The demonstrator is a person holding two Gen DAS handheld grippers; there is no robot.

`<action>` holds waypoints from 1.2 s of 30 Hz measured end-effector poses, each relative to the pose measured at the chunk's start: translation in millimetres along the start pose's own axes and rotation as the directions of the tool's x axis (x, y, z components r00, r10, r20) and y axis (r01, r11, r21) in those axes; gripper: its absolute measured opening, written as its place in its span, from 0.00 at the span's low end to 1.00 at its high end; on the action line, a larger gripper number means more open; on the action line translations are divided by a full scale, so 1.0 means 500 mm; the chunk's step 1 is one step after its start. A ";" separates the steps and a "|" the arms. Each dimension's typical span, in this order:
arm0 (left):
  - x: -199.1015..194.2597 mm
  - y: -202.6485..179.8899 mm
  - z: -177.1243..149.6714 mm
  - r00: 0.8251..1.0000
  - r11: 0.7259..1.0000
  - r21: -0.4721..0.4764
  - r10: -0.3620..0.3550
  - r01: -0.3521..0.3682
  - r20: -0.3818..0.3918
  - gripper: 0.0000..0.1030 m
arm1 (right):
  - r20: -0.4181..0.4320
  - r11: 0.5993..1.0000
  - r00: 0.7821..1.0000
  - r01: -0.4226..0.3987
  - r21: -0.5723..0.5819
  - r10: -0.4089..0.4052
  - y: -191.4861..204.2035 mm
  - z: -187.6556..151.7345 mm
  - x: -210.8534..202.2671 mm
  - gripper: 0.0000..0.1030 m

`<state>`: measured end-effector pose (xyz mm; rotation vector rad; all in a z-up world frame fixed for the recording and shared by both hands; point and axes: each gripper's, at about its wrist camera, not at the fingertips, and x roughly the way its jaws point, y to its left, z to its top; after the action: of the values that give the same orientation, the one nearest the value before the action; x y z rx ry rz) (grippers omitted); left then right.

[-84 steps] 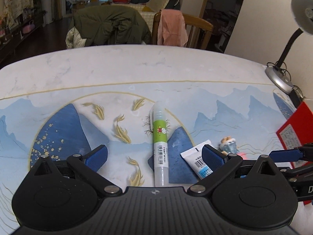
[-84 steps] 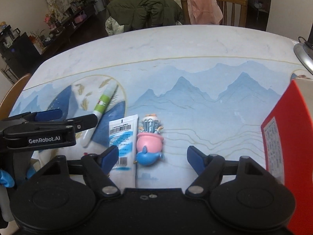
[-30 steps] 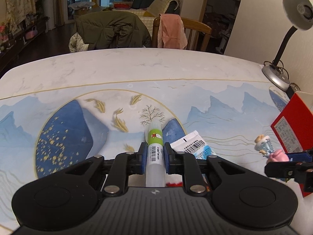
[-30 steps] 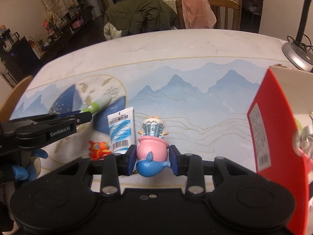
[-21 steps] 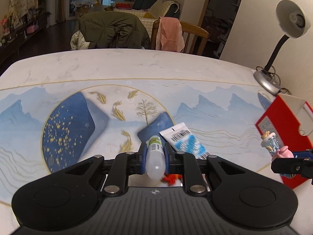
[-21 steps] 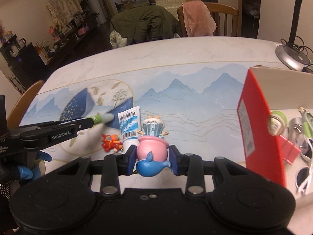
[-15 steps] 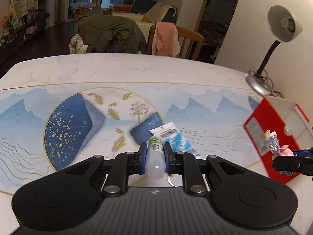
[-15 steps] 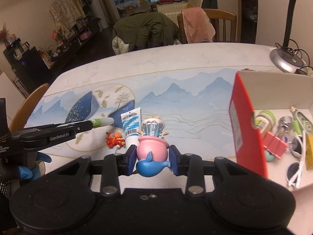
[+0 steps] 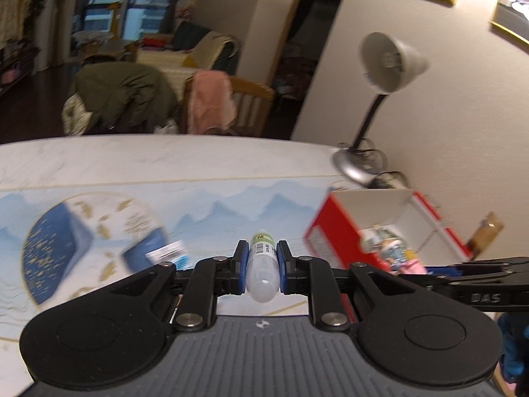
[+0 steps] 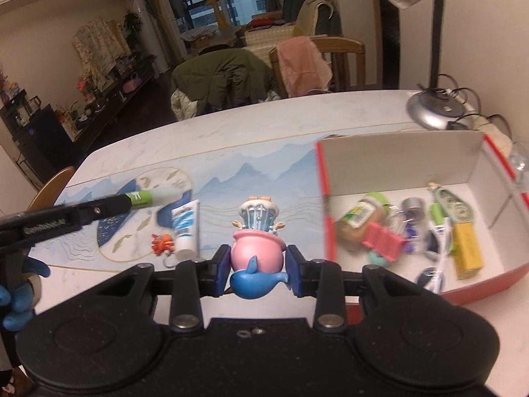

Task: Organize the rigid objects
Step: 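Carry the glue stick and figurine into the red box and open both tools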

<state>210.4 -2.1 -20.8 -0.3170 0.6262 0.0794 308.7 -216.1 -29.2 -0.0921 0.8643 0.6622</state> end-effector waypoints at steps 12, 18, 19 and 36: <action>0.077 -0.185 0.011 0.995 0.989 0.111 -0.096 0.099 -0.035 0.17 | 0.028 0.997 0.998 0.046 0.058 -0.048 -0.142 -0.004 -0.046 0.33; 0.124 -0.266 0.014 0.990 0.978 0.158 -0.127 0.135 -0.060 0.17 | 0.026 0.994 0.997 0.067 0.083 -0.069 -0.217 -0.004 -0.055 0.33; 0.133 -0.279 0.015 0.989 0.976 0.165 -0.130 0.139 -0.064 0.17 | 0.027 0.994 0.997 0.072 0.088 -0.075 -0.229 -0.003 -0.056 0.33; 0.313 -0.411 0.035 0.982 0.962 0.224 -0.127 0.156 -0.137 0.17 | -0.001 0.979 0.988 0.153 0.134 -0.154 -0.415 0.008 -0.028 0.33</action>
<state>381.4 -195.0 -44.7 -0.1374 0.7246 -0.1522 423.9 -387.2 -54.7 -0.0345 0.8813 0.4587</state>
